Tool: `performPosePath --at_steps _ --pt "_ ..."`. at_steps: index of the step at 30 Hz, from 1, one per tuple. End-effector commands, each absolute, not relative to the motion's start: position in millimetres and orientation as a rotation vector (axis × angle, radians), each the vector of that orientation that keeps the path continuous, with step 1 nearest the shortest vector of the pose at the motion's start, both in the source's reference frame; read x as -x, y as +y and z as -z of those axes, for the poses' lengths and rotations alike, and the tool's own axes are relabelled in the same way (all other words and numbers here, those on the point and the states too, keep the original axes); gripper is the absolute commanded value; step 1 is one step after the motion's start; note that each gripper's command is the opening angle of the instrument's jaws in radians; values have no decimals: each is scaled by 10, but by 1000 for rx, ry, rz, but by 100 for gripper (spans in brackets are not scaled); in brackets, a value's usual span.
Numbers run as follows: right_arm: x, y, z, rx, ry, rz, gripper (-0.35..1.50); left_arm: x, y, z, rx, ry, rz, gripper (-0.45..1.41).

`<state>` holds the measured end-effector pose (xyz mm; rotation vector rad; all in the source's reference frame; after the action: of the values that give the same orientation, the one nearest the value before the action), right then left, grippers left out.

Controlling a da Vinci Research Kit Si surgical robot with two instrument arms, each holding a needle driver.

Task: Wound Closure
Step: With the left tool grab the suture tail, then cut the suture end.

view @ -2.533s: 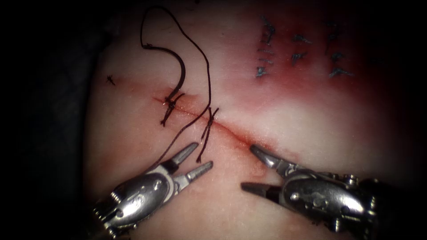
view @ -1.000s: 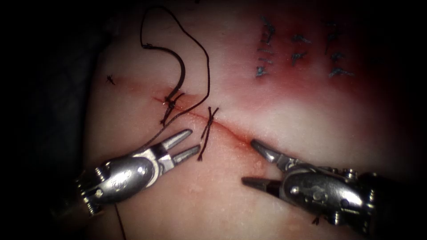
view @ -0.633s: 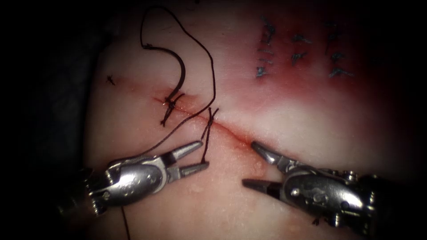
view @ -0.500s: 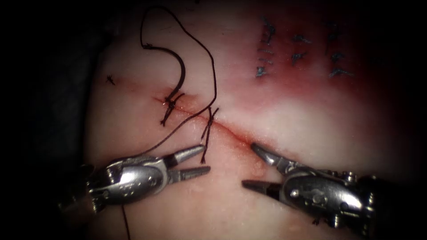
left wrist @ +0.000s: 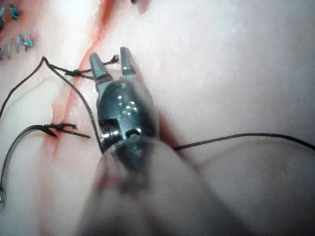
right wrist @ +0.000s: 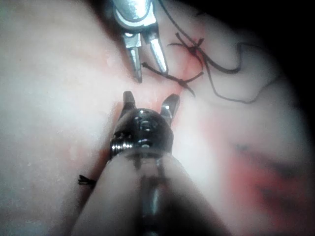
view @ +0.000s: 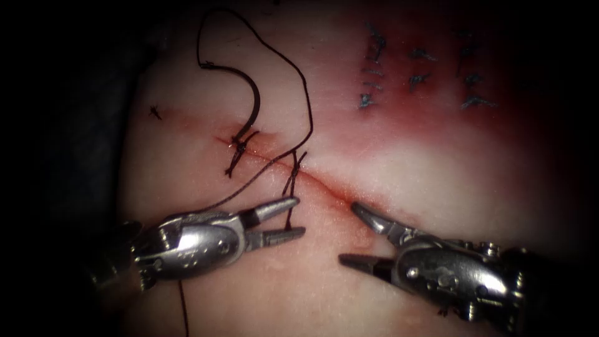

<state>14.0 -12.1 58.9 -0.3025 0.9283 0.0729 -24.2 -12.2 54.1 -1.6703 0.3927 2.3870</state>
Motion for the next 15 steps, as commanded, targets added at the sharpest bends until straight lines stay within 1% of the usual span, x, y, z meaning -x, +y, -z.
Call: performPosePath --at_steps 1,2,12,14,15 --pt "-144 -120 -593 303 930 -71 134 245 -118 -546 1677 384 -2409 -24" --pt "-144 -120 -593 303 930 -71 134 244 -117 -546 1673 373 -2427 -35" --pt "-144 -114 -595 301 928 -74 131 232 -111 -545 1703 371 -2532 -35" --pt "-145 -110 -596 300 936 -75 131 232 -107 -542 1726 353 -2524 -35" --pt "-147 -104 -599 284 961 -65 131 232 -104 -539 1739 300 -2519 -35"
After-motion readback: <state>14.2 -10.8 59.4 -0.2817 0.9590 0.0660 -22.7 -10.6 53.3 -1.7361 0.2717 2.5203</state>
